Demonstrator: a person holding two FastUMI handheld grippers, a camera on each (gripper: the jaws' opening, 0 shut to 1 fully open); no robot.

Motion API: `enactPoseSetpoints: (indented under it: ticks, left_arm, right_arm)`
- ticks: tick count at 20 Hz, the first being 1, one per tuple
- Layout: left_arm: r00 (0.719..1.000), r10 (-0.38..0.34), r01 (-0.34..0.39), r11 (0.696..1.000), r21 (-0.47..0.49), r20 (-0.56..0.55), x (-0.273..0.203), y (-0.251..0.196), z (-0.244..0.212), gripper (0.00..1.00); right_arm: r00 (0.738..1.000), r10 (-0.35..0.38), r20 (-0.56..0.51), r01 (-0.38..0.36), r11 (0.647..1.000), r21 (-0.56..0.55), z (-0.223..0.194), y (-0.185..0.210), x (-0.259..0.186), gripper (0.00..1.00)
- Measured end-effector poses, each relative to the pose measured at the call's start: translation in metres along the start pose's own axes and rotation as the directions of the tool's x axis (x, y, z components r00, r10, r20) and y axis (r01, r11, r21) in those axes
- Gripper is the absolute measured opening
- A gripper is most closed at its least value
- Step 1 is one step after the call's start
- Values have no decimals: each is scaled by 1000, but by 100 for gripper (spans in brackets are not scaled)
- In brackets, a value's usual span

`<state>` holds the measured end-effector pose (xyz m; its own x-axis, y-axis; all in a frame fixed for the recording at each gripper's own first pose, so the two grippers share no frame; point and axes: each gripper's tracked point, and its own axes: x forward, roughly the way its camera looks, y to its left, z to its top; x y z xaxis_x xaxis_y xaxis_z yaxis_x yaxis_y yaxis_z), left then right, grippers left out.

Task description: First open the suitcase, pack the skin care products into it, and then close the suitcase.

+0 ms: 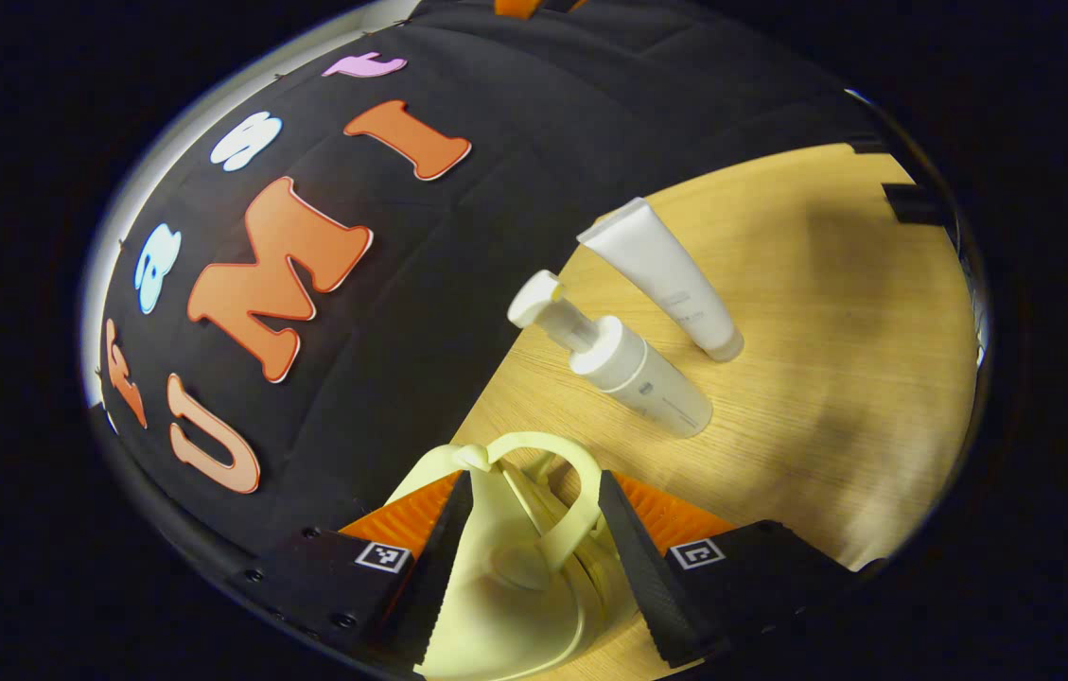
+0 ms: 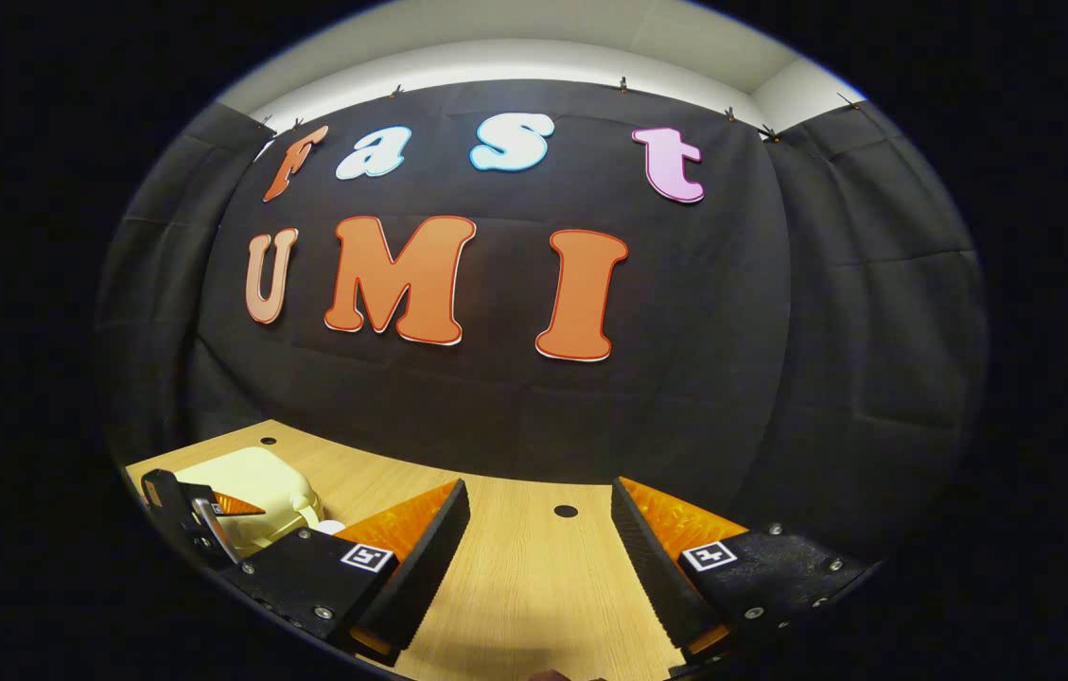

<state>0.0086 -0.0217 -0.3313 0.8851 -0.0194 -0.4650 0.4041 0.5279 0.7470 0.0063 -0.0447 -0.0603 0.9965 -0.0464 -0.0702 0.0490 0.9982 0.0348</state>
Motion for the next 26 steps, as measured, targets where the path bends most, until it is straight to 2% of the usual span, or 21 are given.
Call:
enactPoseSetpoints:
  ticks: [2, 3, 4, 6, 7, 9, 10, 11, 15, 18, 21, 26]
  left_arm:
    - [999, -32, 32, 997, 64, 3, 2, -18, -2, 83]
    - [999, -39, 40, 995, 96, -9, 7, -21, -5, 80]
    - [999, -31, 33, 992, 118, -25, 10, -22, -11, 75]
    - [999, -3, 10, 990, 139, -52, 16, -16, -20, 78]
    - [998, 7, 3, 989, 145, -65, 18, -14, -23, 67]
    - [996, 40, -27, 985, 171, -75, 14, -11, -24, 29]
    - [996, 56, -43, 984, 173, -70, 19, -6, -20, 15]
    - [995, 46, -32, 989, 141, -94, 21, -5, -22, 6]
    - [995, 22, -26, 999, -38, -96, 16, 20, -12, 6]
    - [995, 60, -71, 985, -154, -76, -3, 53, -2, 6]
    - [991, 118, -130, 956, -263, -60, -22, 102, 1, 6]
    - [971, 226, -240, 882, -405, -82, -48, 188, -19, 5]
  right_arm:
    - [1000, -6, 3, 6, 1000, -7, 2, 2, 1, 95]
    - [1000, -7, 2, 7, 1000, -10, 2, 3, 2, 95]
    - [1000, -11, 0, 11, 1000, -13, 1, 3, 2, 95]
    - [1000, -14, -2, 14, 1000, -13, 0, 4, 1, 95]
    - [1000, -15, -4, 15, 1000, -12, 0, 5, 1, 95]
    - [1000, -13, -12, 13, 1000, -9, -3, 6, 0, 95]
    - [1000, -10, -14, 10, 1000, -8, -4, 7, 1, 95]
    - [1000, -8, -12, 8, 1000, -7, -2, 9, 0, 95]
    - [1000, 5, -3, -5, 1000, -14, 1, 14, 3, 95]
    - [1000, 17, 0, -17, 1000, -18, 2, 21, 5, 95]
    - [999, 34, -10, -34, 999, -13, -1, 31, 10, 95]
    - [997, 73, -40, -73, 997, -9, -7, 52, 24, 95]
